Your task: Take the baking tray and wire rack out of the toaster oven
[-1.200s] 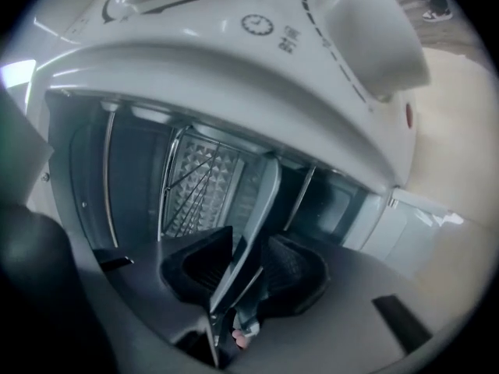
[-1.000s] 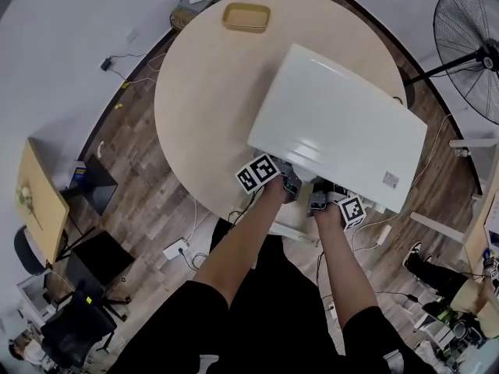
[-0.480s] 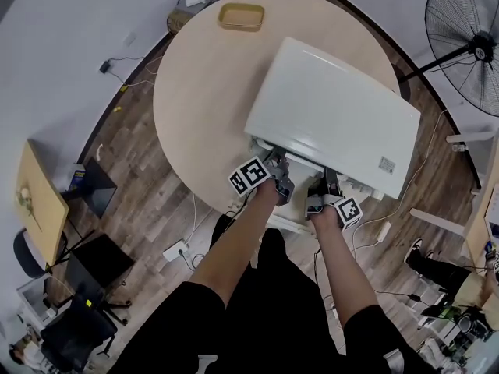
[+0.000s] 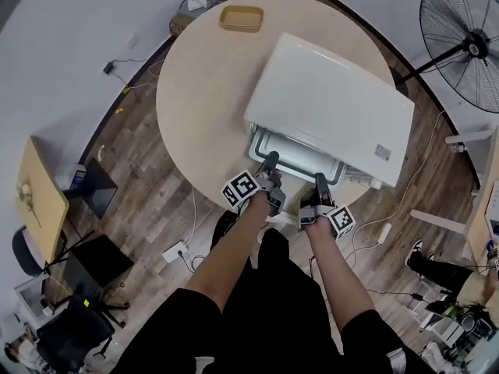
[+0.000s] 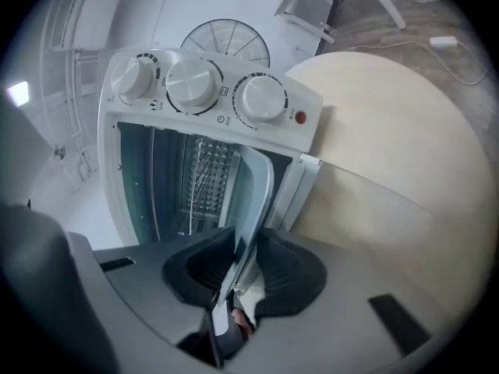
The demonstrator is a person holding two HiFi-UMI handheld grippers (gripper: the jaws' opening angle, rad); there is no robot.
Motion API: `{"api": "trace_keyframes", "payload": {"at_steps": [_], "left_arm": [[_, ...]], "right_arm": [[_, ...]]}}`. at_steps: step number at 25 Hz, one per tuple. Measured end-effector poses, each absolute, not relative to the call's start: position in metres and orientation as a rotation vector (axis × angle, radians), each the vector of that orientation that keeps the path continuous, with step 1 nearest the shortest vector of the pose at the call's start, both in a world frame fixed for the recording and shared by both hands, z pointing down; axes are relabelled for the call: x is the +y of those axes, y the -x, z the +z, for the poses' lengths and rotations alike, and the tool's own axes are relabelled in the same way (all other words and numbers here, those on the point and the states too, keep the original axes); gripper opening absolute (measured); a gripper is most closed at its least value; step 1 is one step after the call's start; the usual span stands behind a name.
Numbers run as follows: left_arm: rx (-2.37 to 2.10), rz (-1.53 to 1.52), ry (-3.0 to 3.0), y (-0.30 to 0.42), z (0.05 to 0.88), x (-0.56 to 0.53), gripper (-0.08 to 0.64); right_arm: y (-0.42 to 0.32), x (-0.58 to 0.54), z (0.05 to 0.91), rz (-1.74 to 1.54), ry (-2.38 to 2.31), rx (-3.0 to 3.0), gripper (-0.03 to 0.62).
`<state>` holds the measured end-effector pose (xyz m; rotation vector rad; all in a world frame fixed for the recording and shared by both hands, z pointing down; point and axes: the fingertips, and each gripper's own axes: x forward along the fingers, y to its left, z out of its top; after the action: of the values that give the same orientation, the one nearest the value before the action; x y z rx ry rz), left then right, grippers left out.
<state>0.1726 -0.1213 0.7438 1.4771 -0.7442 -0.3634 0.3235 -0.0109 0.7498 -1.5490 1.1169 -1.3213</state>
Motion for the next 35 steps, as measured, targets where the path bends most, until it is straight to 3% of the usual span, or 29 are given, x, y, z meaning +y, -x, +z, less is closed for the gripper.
{"api": "trace_keyframes", "payload": {"at_steps": [35], "left_arm": [[-0.759, -0.455, -1.386, -0.085, 0.722, 0.01, 0.078]], "right_arm": [[-0.245, 0.092, 0.72, -1.546, 1.357, 1.433, 0.087]]}}
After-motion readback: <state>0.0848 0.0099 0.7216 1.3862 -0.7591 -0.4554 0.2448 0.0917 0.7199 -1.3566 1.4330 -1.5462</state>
